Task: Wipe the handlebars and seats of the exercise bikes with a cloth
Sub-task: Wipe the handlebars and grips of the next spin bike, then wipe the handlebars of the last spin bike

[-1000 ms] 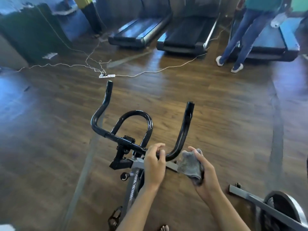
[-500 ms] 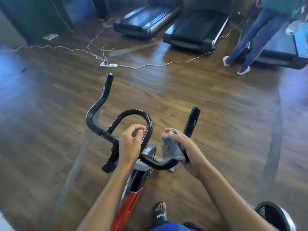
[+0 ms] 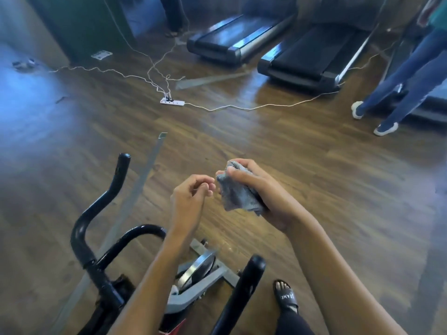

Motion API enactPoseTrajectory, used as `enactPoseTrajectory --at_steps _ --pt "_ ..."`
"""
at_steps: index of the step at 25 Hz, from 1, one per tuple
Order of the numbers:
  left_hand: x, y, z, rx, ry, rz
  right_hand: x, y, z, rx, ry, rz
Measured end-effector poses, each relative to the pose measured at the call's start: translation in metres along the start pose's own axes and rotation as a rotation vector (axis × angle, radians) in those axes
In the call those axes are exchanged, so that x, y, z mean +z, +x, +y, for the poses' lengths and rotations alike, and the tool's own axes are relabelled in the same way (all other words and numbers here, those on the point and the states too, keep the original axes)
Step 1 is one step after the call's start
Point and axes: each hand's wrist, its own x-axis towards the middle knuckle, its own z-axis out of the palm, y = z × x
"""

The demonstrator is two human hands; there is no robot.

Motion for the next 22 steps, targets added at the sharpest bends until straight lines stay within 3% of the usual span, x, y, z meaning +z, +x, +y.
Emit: enactPoseTrajectory --at_steps 2,5,10,13,15,17,19,22 --pt "0.036 0.024 0.011 -0.022 -0.013 0.033 -0.04 0.032 -0.004 0.085 0.189 -0.046" --pt "0.089 0.062 0.021 -0.095 -0.029 0.079 -0.102 0.066 -0.012 0.27 0.447 0.027" --pt "0.129 0.112 0.027 -0.172 -0.043 0.198 -0.159 0.129 -0.023 0.365 0.61 0.087" --pt "0.127 0.133 0.026 -0.177 0.003 0.301 -0.155 0.174 -0.023 0.436 0.568 -0.007" --pt "0.119 0.146 0.025 -0.067 0.179 0.37 -0.139 0.205 -0.021 0.487 0.523 -0.084" --pt "0.114 0.158 0.023 0.033 0.346 0.335 -0.121 0.234 -0.021 0.542 0.557 -0.157" --pt "0.109 0.172 0.017 -0.002 0.36 0.302 -0.101 0.263 -0.023 0.616 0.589 -0.238" --pt "0.082 0.195 0.005 -0.154 0.233 0.454 -0.064 0.296 -0.027 0.659 0.461 -0.363"
